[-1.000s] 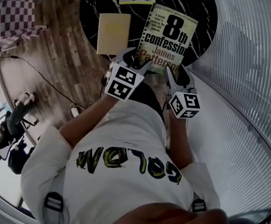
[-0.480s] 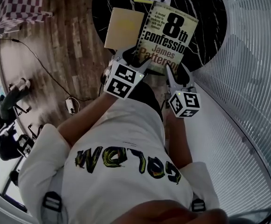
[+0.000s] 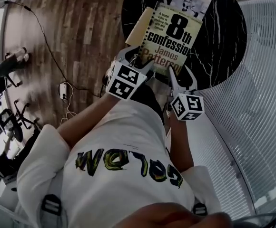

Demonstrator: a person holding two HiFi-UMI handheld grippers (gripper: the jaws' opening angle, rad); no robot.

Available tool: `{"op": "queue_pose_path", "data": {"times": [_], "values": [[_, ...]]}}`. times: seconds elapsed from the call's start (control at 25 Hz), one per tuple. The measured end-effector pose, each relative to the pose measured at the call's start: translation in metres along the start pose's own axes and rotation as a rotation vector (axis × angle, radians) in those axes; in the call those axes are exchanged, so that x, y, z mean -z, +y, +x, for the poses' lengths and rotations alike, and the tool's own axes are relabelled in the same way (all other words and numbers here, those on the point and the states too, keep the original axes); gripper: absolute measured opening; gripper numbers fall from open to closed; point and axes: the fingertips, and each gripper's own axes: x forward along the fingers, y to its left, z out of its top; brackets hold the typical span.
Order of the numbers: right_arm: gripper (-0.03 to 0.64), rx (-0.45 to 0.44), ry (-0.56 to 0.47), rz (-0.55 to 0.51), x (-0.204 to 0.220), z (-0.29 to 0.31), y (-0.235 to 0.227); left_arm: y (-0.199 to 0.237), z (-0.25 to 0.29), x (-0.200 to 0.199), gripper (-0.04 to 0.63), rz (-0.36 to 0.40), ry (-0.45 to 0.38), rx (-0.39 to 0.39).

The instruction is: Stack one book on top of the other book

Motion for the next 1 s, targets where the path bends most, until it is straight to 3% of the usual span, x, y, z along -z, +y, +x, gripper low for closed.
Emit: {"op": "queue_pose_path", "data": {"times": [0.48, 0.72, 1.0], "values": [[0.206, -0.012, 0.009, -0.006, -0.002, -0.001, 0.007, 0.003, -0.007, -0.004, 0.261, -0.009, -0.021, -0.019], [0.206, -0.004, 0.017, 0.001, 0.015, 0.008, 0.003, 0.009, 0.005, 0.003, 0.261, 0.065, -0.022, -0.024], [0.206, 0.005, 0.051, 0.003, 0.014, 0.005, 0.009, 0.010, 0.002, 0.001, 0.261, 0.086, 0.002, 0.010]]}}
